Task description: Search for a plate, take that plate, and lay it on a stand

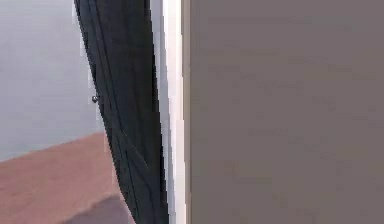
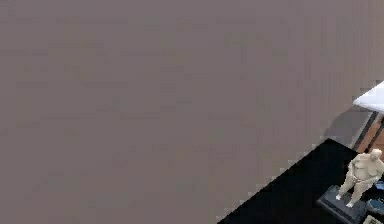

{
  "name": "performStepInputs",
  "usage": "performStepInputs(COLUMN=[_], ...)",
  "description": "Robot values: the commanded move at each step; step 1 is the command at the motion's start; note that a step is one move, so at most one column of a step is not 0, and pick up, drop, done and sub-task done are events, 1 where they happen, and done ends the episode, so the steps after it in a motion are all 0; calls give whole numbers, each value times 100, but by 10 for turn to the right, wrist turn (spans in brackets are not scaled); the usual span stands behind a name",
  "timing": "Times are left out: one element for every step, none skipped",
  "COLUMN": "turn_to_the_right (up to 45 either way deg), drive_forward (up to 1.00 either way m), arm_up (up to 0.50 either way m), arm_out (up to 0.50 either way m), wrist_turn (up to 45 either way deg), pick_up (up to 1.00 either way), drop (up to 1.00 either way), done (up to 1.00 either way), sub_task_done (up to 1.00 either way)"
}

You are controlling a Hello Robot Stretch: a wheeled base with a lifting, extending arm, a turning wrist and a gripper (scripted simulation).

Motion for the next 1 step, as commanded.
performStepInputs(turn_to_the_right=[-450], drive_forward=[0], arm_up=[0], arm_out=[0], wrist_turn=[0], pick_up=[0], drop=[0], done=[0], sub_task_done=[0])
